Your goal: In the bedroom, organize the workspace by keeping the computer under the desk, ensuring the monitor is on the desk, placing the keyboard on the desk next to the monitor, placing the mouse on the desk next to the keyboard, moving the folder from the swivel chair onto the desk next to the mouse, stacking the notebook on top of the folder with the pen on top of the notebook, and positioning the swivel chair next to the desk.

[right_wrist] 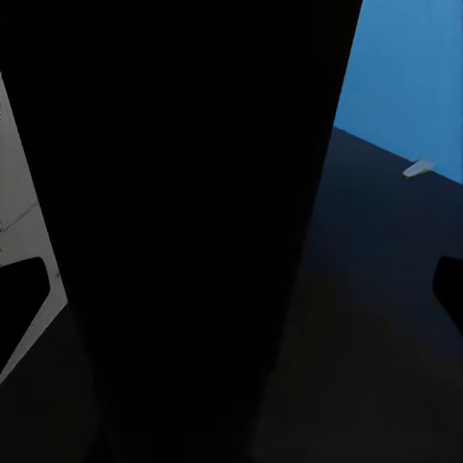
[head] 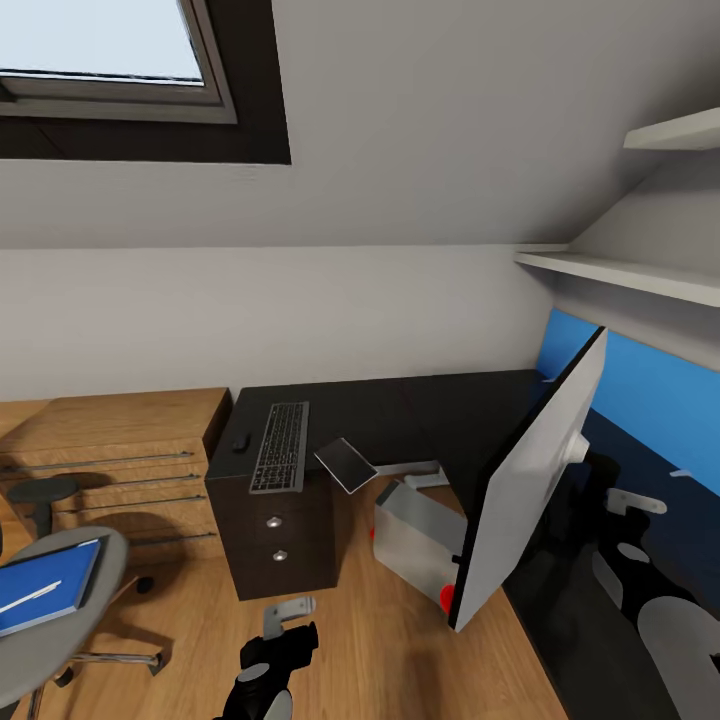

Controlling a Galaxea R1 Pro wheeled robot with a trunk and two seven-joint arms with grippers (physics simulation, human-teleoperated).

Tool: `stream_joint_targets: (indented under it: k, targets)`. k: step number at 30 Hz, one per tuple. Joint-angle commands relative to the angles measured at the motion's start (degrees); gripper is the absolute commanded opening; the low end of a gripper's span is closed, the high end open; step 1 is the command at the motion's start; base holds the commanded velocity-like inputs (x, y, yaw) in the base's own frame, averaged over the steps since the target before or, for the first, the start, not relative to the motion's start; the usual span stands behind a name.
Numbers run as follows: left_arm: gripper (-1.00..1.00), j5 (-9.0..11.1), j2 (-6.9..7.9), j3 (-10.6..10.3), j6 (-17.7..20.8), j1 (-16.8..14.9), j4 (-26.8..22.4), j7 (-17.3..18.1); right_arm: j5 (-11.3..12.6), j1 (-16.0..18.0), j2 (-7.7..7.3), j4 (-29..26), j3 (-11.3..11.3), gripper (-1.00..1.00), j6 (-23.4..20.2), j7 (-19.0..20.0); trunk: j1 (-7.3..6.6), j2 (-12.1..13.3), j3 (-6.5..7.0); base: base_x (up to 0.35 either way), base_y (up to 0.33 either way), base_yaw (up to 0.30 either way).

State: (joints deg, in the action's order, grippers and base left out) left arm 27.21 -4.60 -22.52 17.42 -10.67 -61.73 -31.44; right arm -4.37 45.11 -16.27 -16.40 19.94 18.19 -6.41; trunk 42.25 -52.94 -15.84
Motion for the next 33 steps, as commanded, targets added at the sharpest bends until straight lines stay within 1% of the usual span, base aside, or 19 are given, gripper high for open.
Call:
stream_joint_targets:
  k: [1, 5, 6, 33]
  targets:
    - [1.00, 0.39, 0.03, -0.11, 0.16, -0.05, -0.10, -0.45, -0.46, 0.07, 0.02, 0.11, 0.22, 1.00, 0.20, -0.08, 0.01, -0.06, -0.08, 0.000, 0.000, 0.000]
    - [1.00, 0.39, 0.03, -0.10, 0.16, -0.05, -0.10, -0.46, -0.49, 0.07, 0.02, 0.13, 0.15, 1.00, 0.25, -0.03, 0.01, -0.06, -0.08, 0.000, 0.000, 0.000]
    - [1.00, 0.39, 0.03, -0.12, 0.16, -0.05, -0.12, -0.46, -0.51, 0.07, 0.02, 0.13, 0.13, -1.00, 0.26, -0.02, 0.01, -0.06, -0.08, 0.000, 0.000, 0.000]
    - [1.00, 0.39, 0.03, -0.09, 0.16, -0.07, -0.13, -0.55, -0.55, 0.05, 0.02, 0.14, 0.10, -1.00, 0.44, -0.01, 0.01, -0.06, -0.08, 0.000, 0.000, 0.000]
